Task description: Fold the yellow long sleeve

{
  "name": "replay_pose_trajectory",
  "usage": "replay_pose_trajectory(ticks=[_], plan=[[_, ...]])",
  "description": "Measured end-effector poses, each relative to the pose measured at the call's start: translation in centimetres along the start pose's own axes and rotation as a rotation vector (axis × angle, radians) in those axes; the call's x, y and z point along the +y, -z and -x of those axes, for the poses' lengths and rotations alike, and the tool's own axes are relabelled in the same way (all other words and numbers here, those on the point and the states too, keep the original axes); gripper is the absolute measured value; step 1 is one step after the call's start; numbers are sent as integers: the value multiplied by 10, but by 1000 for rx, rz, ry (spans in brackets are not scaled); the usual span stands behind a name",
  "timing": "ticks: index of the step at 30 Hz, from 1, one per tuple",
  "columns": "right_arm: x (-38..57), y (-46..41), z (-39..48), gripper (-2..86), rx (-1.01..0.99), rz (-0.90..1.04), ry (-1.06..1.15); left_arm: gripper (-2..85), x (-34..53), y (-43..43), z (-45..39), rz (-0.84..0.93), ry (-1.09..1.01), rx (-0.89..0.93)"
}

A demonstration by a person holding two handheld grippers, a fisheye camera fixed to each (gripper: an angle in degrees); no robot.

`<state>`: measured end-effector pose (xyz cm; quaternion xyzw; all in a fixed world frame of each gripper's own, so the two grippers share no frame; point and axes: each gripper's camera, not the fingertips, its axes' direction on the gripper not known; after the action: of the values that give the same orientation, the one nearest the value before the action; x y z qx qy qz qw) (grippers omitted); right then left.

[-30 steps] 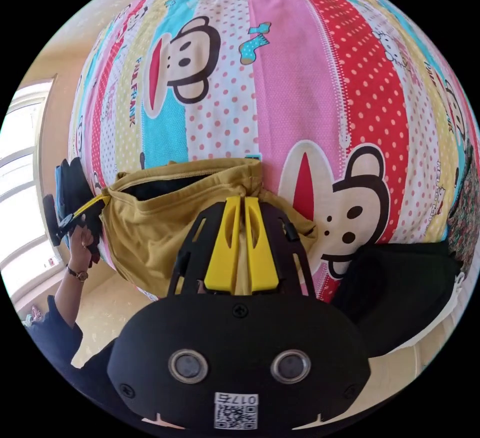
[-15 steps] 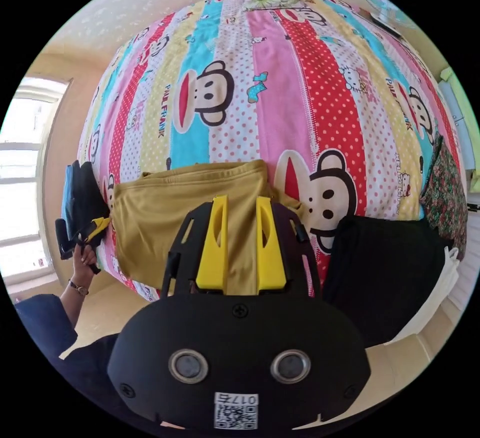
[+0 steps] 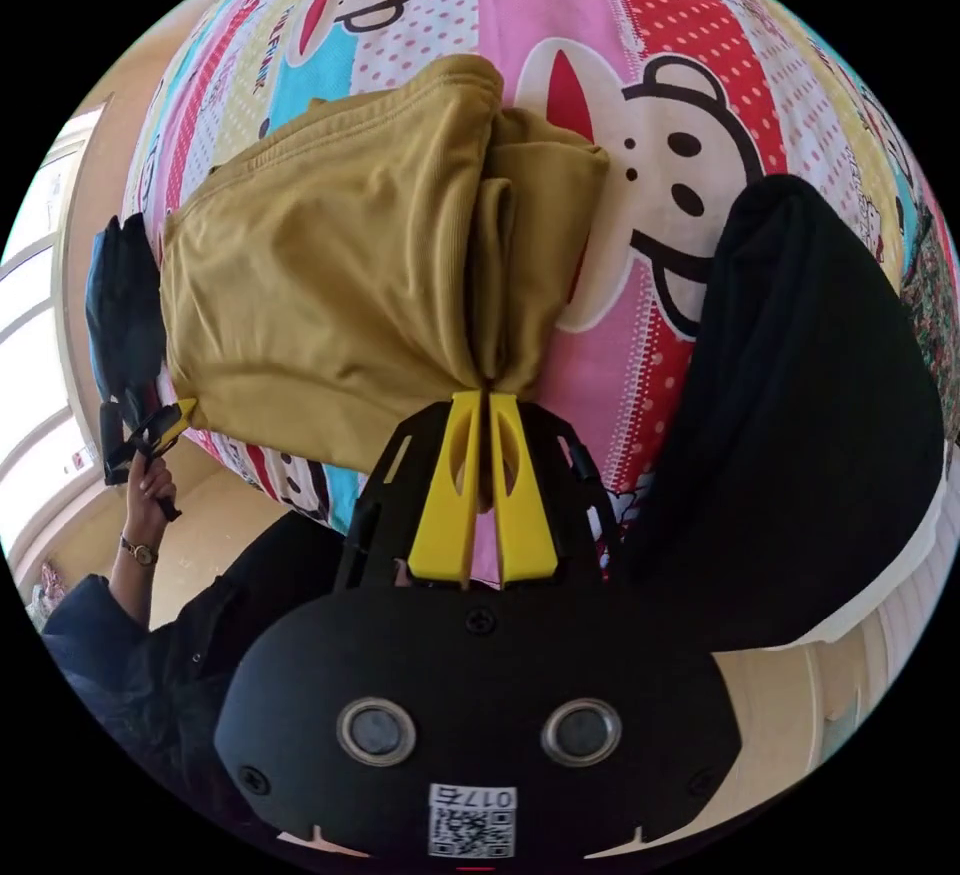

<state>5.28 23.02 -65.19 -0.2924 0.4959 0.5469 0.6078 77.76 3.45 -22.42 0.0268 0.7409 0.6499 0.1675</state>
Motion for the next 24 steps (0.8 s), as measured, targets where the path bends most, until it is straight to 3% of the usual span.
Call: replay_pose_trajectory(ticks=[7, 12, 17, 20, 22, 24], plan=[[62, 52, -22, 7, -88, -169, 99, 48, 36, 5, -180, -49, -421, -37], [96, 56, -68, 6, -193, -185, 53, 47, 76, -98, -320, 70, -746, -198], [108, 49, -104, 6, -260, -174, 46, 55, 84, -204, -348, 211, -721, -215], [108, 46, -118, 6, -269, -163, 58, 87, 84, -234, -343, 310, -679, -132], [105, 48, -128, 6, -292, -163, 75, 117, 83, -220, -335, 248, -626, -117], [101, 49, -135, 6, -303, -164, 72, 134, 80, -177, -316, 64, -543, -115]])
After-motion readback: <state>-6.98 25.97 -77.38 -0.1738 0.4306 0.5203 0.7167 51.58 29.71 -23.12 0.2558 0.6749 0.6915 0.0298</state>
